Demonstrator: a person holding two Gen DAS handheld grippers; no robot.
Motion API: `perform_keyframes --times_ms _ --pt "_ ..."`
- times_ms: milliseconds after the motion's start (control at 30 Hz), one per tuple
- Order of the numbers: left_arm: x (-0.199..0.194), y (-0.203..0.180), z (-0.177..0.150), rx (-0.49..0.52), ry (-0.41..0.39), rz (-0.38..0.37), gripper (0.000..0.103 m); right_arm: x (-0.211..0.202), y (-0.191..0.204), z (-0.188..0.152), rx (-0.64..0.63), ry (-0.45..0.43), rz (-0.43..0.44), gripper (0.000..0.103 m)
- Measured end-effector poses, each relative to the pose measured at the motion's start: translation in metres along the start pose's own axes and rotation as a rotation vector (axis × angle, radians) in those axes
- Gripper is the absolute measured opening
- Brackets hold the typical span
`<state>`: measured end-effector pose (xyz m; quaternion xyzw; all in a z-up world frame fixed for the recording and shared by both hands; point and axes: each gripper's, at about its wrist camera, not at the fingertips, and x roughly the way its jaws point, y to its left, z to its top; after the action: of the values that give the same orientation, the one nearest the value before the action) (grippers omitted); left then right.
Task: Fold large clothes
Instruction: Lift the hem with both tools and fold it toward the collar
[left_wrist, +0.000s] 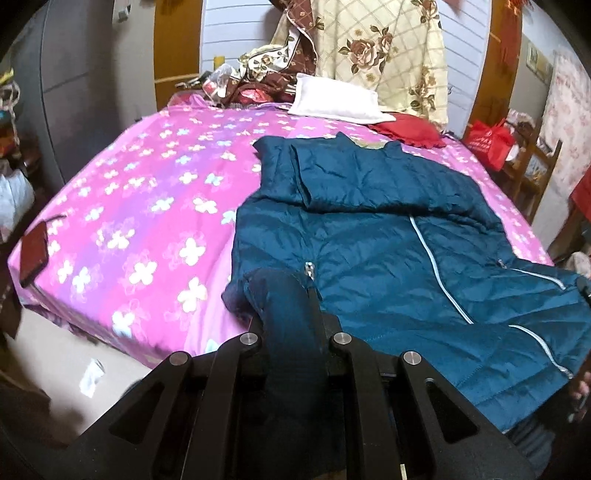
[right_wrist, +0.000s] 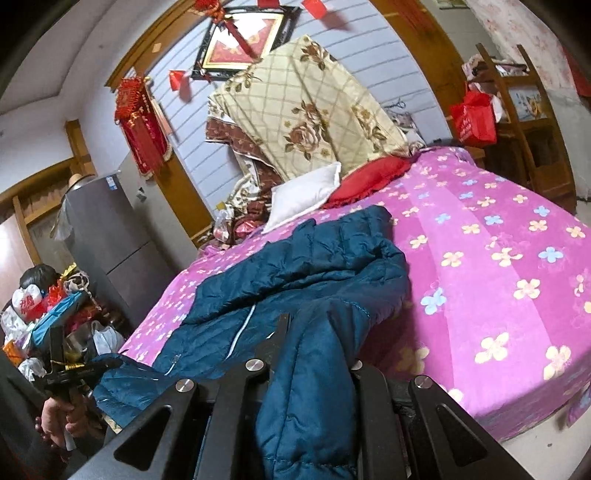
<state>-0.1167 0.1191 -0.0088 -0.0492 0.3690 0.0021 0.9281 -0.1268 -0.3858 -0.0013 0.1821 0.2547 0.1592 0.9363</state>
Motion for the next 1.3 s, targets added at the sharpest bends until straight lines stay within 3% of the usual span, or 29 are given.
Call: perform_keyframes --times_ms 800,1100,1300 --pt "0.008 0.006 0.012 -0.048 -0.001 -0.005 0.009 0.012 0.006 0.015 -0.05 0.015 -0.046 0.01" --pt "-0.015 0.012 0.029 -0.089 -0.108 -0.019 0.009 0.011 0.018 0.025 -0.07 -0.021 -0.066 0.01" --pt "-0.009 0.013 0.053 -0.107 -0.18 -0.001 0.009 0.033 0.029 0.049 -0.113 -0.059 -0.082 0.01"
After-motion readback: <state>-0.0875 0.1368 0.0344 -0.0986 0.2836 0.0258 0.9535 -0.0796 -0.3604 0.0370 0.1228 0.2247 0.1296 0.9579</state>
